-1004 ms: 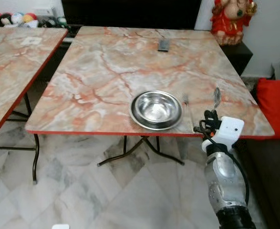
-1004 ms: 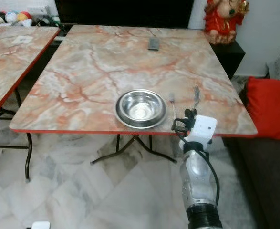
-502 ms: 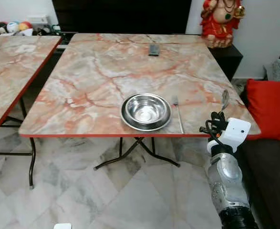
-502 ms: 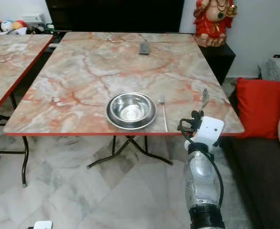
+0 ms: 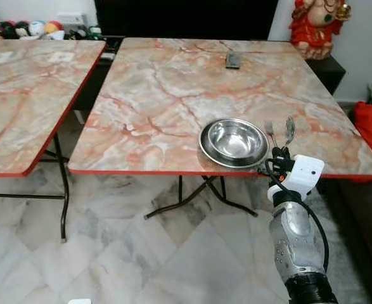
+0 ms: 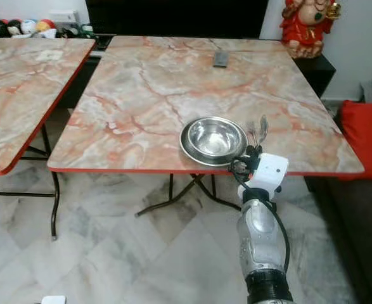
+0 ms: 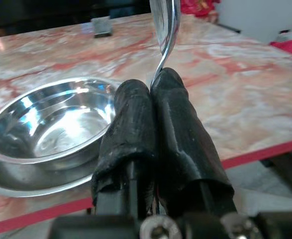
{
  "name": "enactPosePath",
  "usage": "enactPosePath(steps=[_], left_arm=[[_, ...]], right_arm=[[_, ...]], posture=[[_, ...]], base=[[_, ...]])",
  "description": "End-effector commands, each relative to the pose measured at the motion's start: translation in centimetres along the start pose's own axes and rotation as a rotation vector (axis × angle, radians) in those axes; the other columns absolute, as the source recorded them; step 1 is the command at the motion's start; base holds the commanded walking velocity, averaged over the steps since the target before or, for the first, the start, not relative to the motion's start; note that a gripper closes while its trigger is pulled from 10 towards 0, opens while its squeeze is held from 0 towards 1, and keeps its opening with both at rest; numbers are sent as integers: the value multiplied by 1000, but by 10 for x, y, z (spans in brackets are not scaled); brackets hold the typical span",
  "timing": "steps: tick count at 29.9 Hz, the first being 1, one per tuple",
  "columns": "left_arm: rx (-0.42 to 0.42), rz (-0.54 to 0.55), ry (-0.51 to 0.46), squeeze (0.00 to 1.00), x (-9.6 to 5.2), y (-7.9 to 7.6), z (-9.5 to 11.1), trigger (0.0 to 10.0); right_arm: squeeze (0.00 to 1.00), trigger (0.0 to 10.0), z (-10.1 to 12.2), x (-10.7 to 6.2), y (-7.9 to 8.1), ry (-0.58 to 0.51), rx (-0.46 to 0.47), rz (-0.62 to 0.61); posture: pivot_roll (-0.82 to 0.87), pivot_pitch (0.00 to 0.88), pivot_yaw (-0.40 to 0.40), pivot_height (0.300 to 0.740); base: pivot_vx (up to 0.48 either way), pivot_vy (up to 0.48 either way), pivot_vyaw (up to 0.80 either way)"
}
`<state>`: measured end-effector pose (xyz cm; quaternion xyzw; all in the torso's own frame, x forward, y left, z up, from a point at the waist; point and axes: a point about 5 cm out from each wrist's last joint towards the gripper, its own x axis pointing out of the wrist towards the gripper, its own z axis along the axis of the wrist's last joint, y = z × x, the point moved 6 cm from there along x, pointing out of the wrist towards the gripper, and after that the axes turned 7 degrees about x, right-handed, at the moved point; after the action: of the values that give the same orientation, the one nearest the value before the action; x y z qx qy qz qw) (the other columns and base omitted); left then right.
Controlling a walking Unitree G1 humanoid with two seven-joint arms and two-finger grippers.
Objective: Setting the table
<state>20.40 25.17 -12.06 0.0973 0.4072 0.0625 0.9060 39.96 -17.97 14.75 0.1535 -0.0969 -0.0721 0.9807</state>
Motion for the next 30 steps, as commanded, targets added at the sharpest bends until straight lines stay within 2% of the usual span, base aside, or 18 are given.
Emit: enactPosePath(steps=[1,19,22,24,25,30], left_arm=[[-7,-8,28,0,-3,-3,-10,10000],[-7,-12,24,0,-3,-2,-11,10000],[-7,-12,24,0,-3,-2,-11,10000],[-7,-12,24,0,-3,-2,-11,10000],[-7,-13,25,0,-3,-2,-11,10000],[-6,-14,25,0,-3,-2,-11,10000]], right_arm=[[0,10000,0,0,-6,1,-4,-17],[0,10000,8,3,-11,-29,-18,-37],[0,10000,18,5,-17,-73,-34,-63],[0,10000,40,9,-22,-161,-82,-85],[0,10000,47,11,-25,-185,-78,-98],[0,10000,54,15,-27,-196,-78,-105]], posture=[[-8,128,-17,740],[-7,133,-15,740],[-6,134,-16,740],[-5,135,-14,740],[-5,135,-14,740],[-10,135,-15,740]], base=[[0,0,0],[292,0,0],[334,0,0],[334,0,0],[334,0,0],[335,0,0]])
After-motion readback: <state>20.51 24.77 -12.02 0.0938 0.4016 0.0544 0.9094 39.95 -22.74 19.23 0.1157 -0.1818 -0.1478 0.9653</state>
